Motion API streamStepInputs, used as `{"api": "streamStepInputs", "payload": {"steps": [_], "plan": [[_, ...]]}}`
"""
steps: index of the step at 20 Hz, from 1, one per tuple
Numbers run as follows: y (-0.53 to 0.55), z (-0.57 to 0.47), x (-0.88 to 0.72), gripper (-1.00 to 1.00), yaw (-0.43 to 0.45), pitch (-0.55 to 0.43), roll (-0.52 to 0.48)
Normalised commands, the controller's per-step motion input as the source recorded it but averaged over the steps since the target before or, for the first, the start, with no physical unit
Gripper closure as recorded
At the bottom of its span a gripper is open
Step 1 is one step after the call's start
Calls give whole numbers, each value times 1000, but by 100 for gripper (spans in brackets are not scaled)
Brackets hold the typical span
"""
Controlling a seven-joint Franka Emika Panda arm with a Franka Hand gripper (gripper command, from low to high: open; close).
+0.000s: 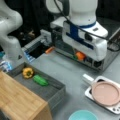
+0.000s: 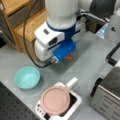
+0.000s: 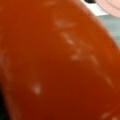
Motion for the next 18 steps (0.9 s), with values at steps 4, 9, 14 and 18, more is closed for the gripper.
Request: {"api": "streamStepInputs", "payload": {"steps": [4, 9, 14, 18], "plan": [[-217, -93, -436, 100, 256, -200, 36], [-283, -173, -407, 100, 199, -236, 107], [-207, -199, -342, 100, 123, -267, 160], [-145, -203, -332, 100, 65, -270, 166]]}}
